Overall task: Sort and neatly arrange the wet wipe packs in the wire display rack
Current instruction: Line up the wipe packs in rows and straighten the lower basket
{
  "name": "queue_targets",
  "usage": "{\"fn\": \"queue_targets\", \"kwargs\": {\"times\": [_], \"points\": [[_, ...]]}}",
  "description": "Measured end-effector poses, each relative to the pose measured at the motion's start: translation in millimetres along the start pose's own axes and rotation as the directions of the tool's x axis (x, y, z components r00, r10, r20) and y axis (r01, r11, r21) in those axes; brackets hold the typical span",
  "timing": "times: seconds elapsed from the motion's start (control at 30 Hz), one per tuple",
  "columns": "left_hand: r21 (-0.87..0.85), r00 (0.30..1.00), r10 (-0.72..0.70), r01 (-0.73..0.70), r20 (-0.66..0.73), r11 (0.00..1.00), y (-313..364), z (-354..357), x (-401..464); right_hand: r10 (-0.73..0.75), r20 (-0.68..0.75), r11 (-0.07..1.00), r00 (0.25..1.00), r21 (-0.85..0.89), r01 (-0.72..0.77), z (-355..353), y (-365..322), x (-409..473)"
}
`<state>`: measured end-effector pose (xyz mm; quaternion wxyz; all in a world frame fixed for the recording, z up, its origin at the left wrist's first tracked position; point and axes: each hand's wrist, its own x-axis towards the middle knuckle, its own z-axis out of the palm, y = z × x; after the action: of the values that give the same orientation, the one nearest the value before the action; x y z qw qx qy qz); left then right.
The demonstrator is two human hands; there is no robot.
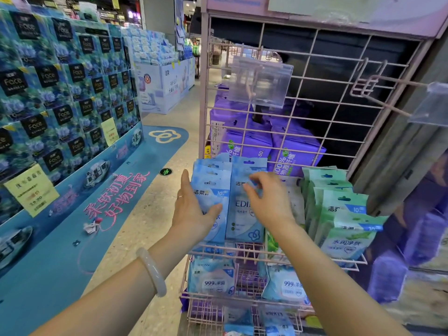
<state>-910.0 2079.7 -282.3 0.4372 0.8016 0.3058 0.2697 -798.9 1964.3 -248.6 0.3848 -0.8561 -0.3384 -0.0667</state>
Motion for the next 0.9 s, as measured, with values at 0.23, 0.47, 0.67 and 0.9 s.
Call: {"fn": "queue_targets", "kwargs": {"times": [0.23,0.47,0.67,0.9], "points": [[-0.406,0.975,-0.141,0.2,0.171,0.892,17,-23,35,0.155,0.375,0.856,0.914,0.41,-0.314,26,-36,-14],[-0.486,0.934,-0.238,0.342,0.265,0.804,19,-29,57,0.207,0.371,0.777,0.905,0.5,-0.382,29,-31,-19],[-0.585,0.964,-0.142,0.25,0.225,0.772,9,-27,56,0.205,0.336,0.821,0.919,0.453,-0.349,30,-27,-25],[-0.285,0.997,-0.013,0.035,0.079,0.958,8,-28,38,0.161,0.061,0.979,0.985,0.119,-0.168,23,-16,-32]]}}
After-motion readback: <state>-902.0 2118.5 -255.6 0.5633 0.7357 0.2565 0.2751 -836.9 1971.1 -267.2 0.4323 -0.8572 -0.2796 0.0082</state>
